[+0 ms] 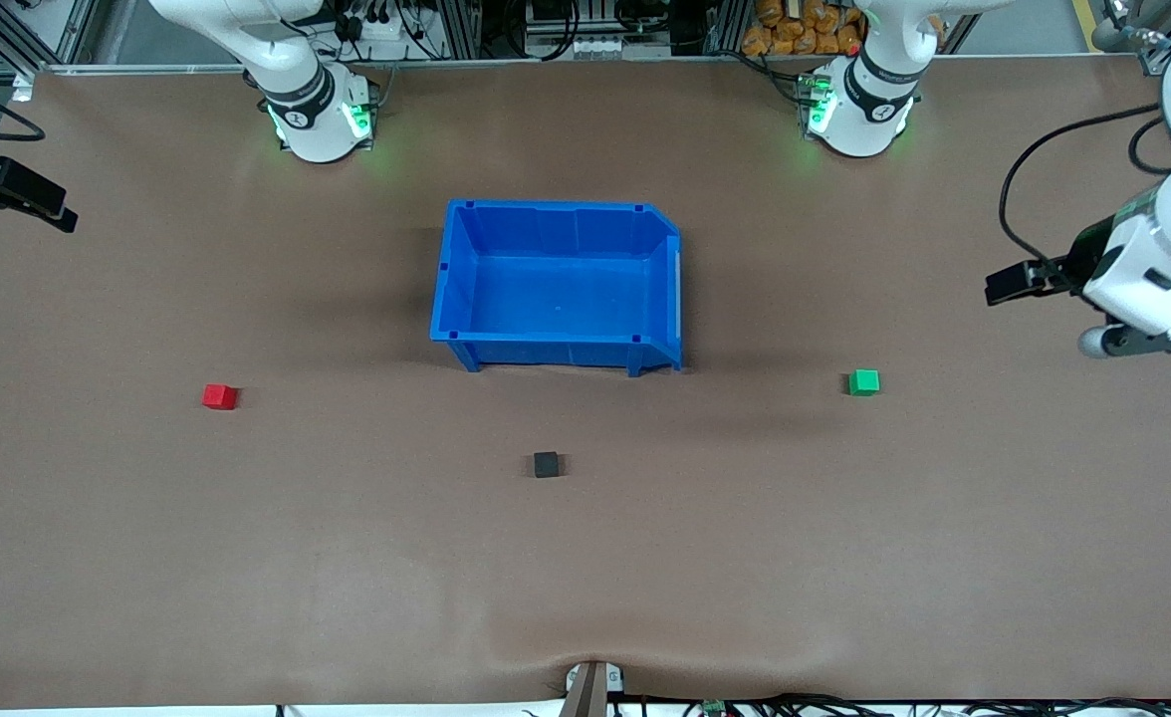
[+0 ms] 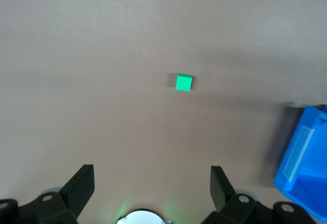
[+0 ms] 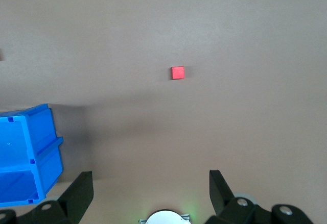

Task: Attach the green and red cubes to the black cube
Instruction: 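Move the left gripper toward the green cube, then lower the left gripper and grasp the green cube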

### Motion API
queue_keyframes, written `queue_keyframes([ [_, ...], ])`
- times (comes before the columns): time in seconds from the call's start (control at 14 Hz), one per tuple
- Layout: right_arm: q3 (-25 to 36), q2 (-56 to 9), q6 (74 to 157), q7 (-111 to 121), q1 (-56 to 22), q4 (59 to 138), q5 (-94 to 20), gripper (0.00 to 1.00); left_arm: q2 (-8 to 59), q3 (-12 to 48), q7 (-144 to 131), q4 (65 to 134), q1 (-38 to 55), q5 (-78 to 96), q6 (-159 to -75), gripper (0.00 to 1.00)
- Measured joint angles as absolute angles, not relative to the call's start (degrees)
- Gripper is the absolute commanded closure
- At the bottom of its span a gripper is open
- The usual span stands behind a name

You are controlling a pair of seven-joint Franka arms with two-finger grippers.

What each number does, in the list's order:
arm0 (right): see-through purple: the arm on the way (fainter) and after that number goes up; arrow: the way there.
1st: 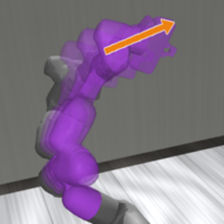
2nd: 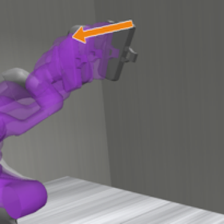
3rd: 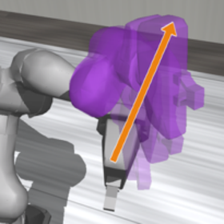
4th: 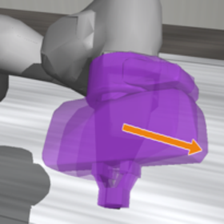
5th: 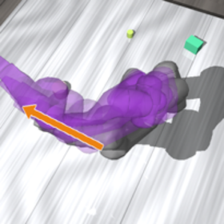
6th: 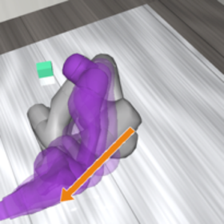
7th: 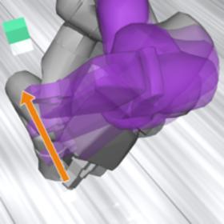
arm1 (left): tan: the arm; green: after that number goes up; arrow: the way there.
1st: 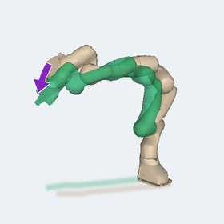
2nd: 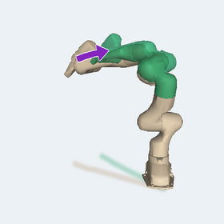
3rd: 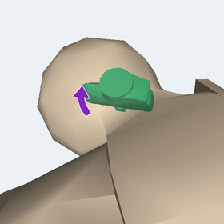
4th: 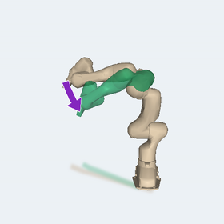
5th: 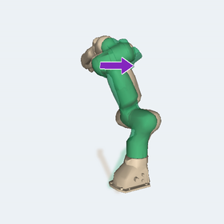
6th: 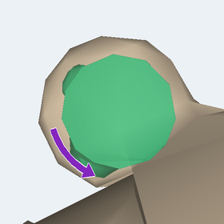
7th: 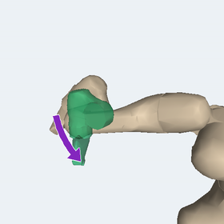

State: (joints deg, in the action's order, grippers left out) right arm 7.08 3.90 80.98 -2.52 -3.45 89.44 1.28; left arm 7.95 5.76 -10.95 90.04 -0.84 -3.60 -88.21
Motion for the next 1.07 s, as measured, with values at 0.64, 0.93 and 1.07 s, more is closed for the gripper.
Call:
queue_keyframes([
  [0.64, 7.02, 2.88, 80.9, -2.52, -3.48, 89.68, 1.28, 0.0, 14.47, 5.99, -10.95, 95.26, -0.8, -3.61, -98.39, 0.0],
  [0.93, 7.01, 2.46, 80.82, -2.52, -3.48, 89.69, 1.28, 0.0, 14.46, 6.01, -10.95, 100.44, -0.85, -3.61, -104.22, 0.0],
  [1.07, 6.98, 2.27, 80.8, -2.52, -3.5, 89.72, 1.28, 0.0, 14.45, 6.09, -10.91, 103.15, -0.84, -3.61, -107.78, 0.0],
])
